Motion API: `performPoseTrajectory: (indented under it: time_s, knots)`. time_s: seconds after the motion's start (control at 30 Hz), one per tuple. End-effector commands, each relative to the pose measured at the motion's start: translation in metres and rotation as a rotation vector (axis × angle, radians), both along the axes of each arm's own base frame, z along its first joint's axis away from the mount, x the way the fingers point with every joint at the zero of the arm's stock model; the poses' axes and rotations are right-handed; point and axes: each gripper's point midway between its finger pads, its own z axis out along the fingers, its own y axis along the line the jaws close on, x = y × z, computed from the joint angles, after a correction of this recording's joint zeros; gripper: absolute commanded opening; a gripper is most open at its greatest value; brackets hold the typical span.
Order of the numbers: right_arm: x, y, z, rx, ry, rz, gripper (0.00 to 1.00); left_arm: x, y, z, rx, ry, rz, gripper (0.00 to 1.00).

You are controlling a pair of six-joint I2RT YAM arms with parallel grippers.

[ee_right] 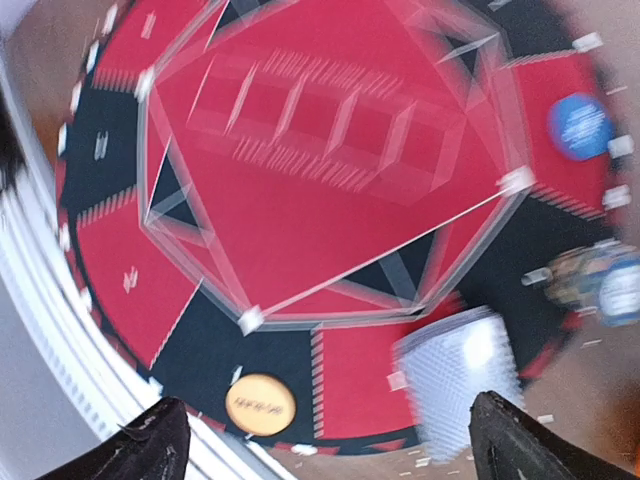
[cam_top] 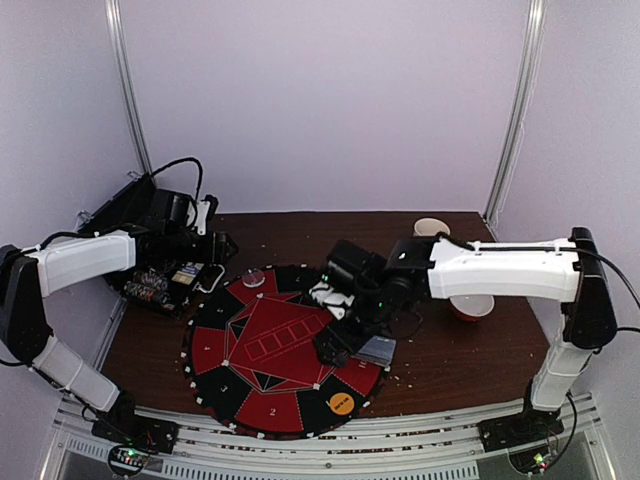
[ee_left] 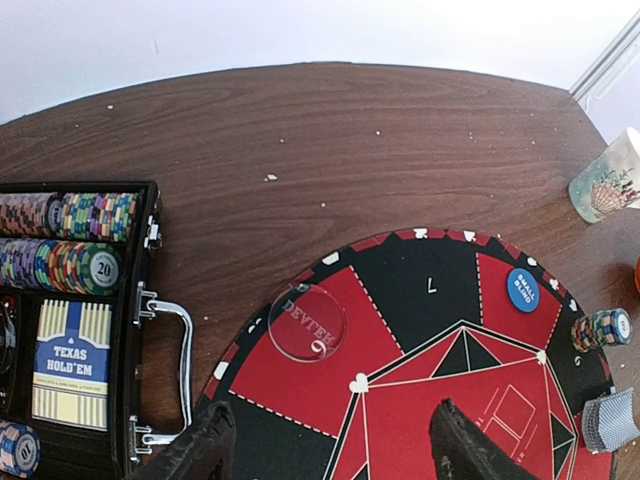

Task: Distribute texas hold em gaming equipment
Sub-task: Pick up the pile of poker chips from the pile of poker chips.

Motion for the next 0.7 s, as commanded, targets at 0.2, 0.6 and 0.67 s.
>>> performPoseTrajectory:
  time_s: [0.2, 0.6, 0.67]
  knots:
    - [0.137, -0.082, 0.032, -0.17, -0.171, -0.382, 1.0, 0.003, -0.002, 0.005, 0.022, -0.024, -0.02, 0.7]
    - [0.158, -0.083, -0.048, -0.288, -0.018, -0.349, 0.98, 0.008, -0.002, -0.009, 0.07, -0.004, -0.035, 0.7]
    - [0.16, -0.081, -0.054, -0.28, -0.007, -0.345, 0.92, 0.009, -0.003, -0.011, 0.071, 0.003, -0.038, 0.7]
